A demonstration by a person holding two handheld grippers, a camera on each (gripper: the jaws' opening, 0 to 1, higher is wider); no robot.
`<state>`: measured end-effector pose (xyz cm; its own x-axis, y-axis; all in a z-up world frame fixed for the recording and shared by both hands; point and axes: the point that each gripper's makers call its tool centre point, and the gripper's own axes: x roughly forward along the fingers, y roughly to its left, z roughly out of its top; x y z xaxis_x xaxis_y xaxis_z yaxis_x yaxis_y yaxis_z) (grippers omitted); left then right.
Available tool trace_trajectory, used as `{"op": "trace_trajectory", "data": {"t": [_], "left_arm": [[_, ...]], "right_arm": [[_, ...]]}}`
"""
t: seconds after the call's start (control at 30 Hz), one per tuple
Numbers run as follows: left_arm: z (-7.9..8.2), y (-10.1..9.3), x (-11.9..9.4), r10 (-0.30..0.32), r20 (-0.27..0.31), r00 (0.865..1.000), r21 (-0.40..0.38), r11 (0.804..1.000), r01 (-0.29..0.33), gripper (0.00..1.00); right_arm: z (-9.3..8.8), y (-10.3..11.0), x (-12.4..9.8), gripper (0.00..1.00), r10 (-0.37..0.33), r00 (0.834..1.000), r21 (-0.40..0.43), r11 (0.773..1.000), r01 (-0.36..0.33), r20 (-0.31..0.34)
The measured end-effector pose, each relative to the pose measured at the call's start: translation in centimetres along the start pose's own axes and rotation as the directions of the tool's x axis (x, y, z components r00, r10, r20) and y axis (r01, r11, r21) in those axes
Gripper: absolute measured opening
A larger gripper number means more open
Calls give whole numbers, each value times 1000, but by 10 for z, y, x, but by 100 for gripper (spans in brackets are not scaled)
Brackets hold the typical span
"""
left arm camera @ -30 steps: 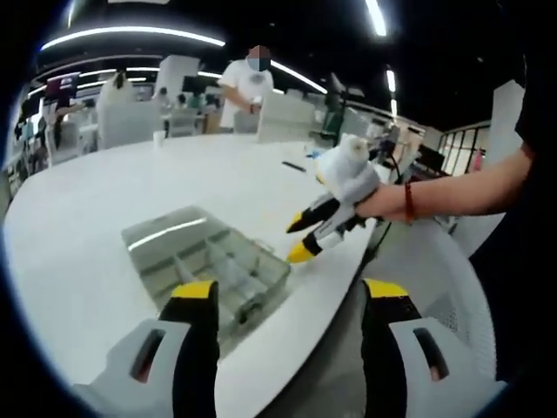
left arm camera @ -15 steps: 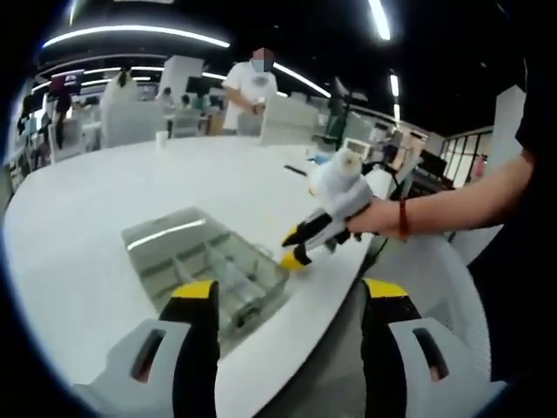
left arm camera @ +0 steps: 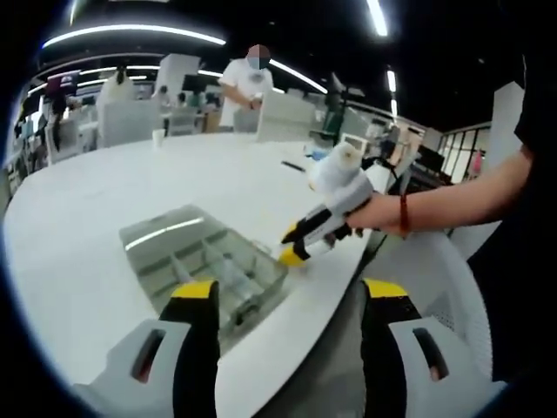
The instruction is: Insert the divider into the dual guide fixture by aligning both edges with the guide slots and pushing it downward to the bottom, including one-sided entry, uneven engagement, binding, and posture correction.
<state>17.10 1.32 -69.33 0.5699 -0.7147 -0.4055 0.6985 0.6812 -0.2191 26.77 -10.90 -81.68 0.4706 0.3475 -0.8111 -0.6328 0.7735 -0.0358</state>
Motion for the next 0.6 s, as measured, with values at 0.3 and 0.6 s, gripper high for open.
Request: {"op": "trace_trajectory", "data": {"t": [0.3, 0.6], "left_arm": [[4, 1, 3, -10, 10, 1000, -3, 1000, 10, 64], [7, 3, 4, -18, 17, 1000, -7, 1000, 18, 63]], "right_arm": [[6, -7, -11, 27, -13, 1000, -2, 1000, 13, 28], [18, -5, -26, 27, 1, 996, 10, 1000, -2, 84]]}}
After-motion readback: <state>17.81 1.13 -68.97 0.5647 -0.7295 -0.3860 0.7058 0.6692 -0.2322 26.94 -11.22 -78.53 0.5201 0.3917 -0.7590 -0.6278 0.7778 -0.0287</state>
